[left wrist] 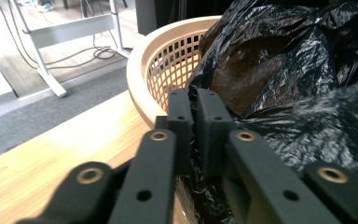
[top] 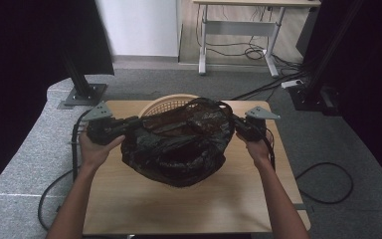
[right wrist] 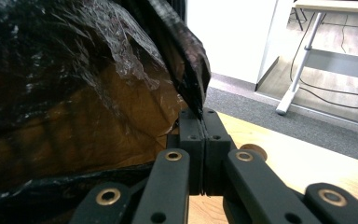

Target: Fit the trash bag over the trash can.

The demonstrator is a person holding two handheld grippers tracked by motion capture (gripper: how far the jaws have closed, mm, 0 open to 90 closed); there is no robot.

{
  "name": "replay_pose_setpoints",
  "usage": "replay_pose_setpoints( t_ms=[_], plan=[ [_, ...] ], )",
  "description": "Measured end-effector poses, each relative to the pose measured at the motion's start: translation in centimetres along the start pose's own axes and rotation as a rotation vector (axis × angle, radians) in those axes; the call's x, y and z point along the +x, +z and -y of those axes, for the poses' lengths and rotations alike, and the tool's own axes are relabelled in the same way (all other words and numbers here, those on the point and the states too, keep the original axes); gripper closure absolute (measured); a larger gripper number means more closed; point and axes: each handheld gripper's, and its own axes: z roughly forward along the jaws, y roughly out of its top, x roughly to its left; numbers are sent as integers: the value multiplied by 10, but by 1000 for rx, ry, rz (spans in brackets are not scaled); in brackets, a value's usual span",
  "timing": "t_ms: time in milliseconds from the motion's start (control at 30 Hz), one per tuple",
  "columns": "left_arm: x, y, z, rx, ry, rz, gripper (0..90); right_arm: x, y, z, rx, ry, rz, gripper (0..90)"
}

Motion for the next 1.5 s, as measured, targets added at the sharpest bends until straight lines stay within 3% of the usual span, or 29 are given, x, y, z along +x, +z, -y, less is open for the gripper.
replay_pose_setpoints(
  t_ms=[200, 467, 567, 733, 900, 1067, 1200, 1333, 1500],
  plan=[
    [-2, -2, 0, -3, 35, -3, 898, -2, -1, 0, -2, 3, 8, 882],
    [-1, -12, -7, -75, 30, -4, 900, -3, -5, -10, -43, 12, 12, 882],
    [0, -14, -7, -94, 22, -10, 900, -3, -10, -18, -72, 9, 9, 882],
    [3, -16, -6, -135, -3, -30, 900, -5, -14, -26, -76, 2, 17, 882],
    [13, -12, -5, -144, -42, -36, 900, -6, -15, -37, -92, -10, 15, 883],
    [19, -7, 5, -146, -72, -37, 900, -1, -1, -34, -33, -38, 28, 882],
    [22, -7, 10, -140, -58, -96, 900, 3, 9, -27, -3, -45, 21, 882],
    [28, -5, 14, -150, -92, -115, 900, 5, 17, -22, 20, -44, 16, 882],
    [36, 7, 24, -114, -137, -131, 900, 7, 26, -15, 44, -42, 7, 883]
  ],
)
